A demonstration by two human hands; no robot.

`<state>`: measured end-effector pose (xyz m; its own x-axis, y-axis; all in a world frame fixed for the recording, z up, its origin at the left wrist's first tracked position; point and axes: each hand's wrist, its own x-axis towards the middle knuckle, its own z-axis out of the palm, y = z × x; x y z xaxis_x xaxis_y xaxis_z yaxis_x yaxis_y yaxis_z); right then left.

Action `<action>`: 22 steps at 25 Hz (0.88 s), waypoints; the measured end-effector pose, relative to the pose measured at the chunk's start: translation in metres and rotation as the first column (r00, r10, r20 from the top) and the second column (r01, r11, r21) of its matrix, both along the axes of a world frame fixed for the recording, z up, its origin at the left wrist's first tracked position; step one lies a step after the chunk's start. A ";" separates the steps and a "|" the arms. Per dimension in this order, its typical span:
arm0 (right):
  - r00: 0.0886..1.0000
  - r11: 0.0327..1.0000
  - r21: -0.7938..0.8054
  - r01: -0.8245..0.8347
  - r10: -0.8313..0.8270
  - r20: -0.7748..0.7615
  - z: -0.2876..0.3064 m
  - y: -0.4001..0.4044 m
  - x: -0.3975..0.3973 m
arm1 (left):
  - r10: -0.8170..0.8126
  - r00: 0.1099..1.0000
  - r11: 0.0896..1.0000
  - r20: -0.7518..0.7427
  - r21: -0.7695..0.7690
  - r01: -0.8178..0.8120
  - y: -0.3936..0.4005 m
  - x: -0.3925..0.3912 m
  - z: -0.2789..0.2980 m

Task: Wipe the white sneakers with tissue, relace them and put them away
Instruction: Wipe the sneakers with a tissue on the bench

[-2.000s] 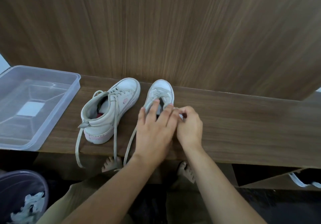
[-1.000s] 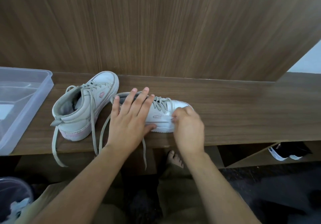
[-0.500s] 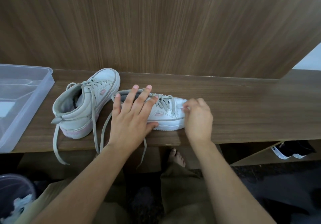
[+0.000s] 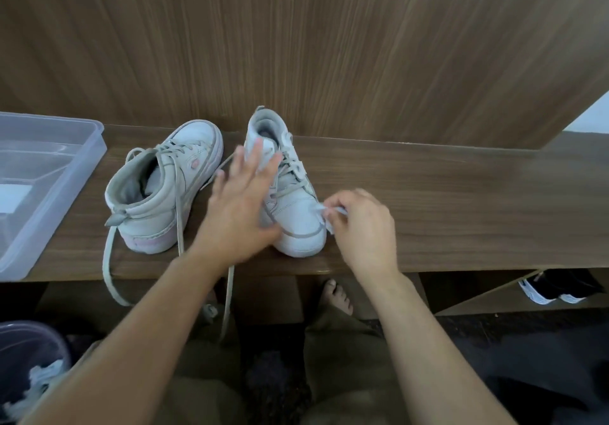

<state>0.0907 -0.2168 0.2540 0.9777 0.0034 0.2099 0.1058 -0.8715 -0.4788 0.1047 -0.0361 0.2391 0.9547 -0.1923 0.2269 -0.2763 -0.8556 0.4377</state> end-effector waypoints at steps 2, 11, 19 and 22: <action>0.998 0.992 0.115 -0.048 0.043 0.046 -0.003 0.013 0.007 | -0.063 0.994 0.997 -0.094 -0.052 0.058 -0.018 -0.010 -0.007; 0.980 0.988 0.044 -0.148 0.140 0.144 -0.013 0.041 0.008 | -0.009 0.972 0.990 -0.234 -0.138 -0.024 -0.018 -0.009 -0.025; 0.974 0.978 0.079 -0.192 0.200 -0.109 -0.007 0.036 -0.011 | 0.053 0.978 0.982 -0.204 -0.166 -0.088 -0.019 -0.015 -0.030; 0.990 0.993 0.021 -0.115 0.112 0.087 -0.017 0.057 0.001 | 0.049 0.973 0.984 -0.225 -0.154 -0.085 -0.016 -0.013 -0.029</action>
<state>0.0920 -0.1593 0.2371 0.9499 0.1066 0.2939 0.2446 -0.8389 -0.4863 0.0912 -0.0522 0.2097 0.9940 -0.1040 0.0326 -0.1020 -0.7819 0.6151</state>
